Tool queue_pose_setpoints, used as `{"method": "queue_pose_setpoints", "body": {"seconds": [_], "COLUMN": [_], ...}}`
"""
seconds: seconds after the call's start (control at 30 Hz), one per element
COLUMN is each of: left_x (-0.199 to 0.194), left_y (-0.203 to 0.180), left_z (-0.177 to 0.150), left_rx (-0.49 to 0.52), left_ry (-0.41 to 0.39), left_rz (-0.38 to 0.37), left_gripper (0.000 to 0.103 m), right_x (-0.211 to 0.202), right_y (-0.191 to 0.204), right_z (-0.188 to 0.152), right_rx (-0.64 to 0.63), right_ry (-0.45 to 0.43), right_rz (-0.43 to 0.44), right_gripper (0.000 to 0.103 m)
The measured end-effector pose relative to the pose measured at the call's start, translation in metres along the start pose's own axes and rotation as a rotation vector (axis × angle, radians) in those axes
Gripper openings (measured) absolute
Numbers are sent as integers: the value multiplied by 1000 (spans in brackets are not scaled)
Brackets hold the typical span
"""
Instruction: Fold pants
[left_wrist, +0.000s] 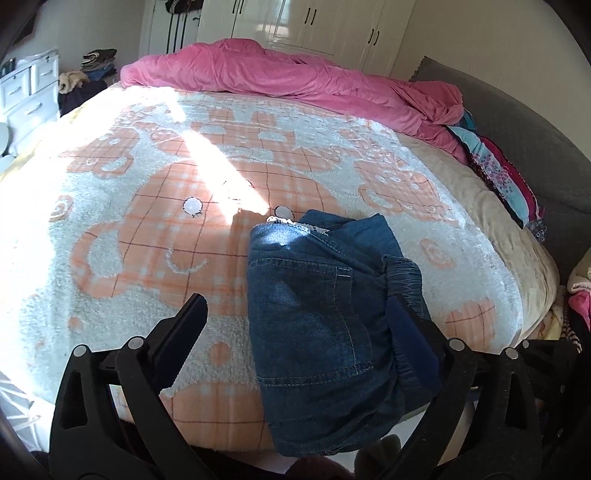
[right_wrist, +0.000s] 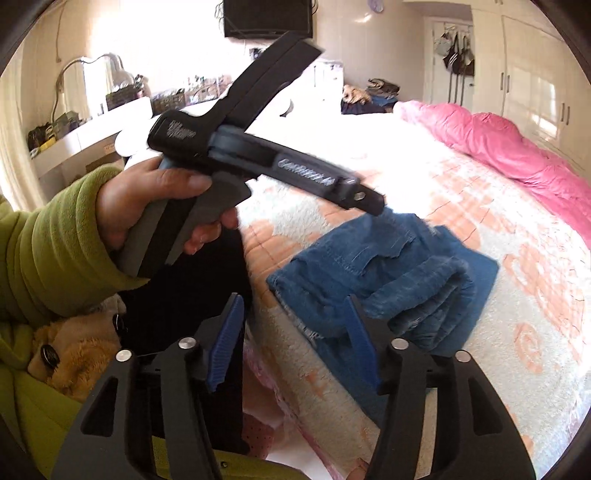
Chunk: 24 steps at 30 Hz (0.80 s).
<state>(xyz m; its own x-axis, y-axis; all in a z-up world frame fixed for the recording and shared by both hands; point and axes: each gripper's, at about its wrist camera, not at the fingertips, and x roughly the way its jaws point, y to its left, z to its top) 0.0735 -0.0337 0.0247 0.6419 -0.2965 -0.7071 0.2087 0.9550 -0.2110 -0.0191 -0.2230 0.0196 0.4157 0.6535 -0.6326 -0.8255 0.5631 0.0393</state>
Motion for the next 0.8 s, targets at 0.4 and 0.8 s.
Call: {"method": "queue_pose_setpoints", "body": {"seconds": [0.4, 0.8], "left_x": [-1, 62], "left_y": [25, 27], "left_z": [-7, -24], "left_rx": [-87, -158], "left_ry": [-12, 133], "left_rz": [13, -121], "left_gripper": [93, 93], "right_x": [-23, 31], "right_y": [-91, -158], "right_z": [-12, -46], "right_rx": [408, 738], "right_ry": [-42, 70], "right_rz": [-257, -101], "right_gripper": [81, 68]}}
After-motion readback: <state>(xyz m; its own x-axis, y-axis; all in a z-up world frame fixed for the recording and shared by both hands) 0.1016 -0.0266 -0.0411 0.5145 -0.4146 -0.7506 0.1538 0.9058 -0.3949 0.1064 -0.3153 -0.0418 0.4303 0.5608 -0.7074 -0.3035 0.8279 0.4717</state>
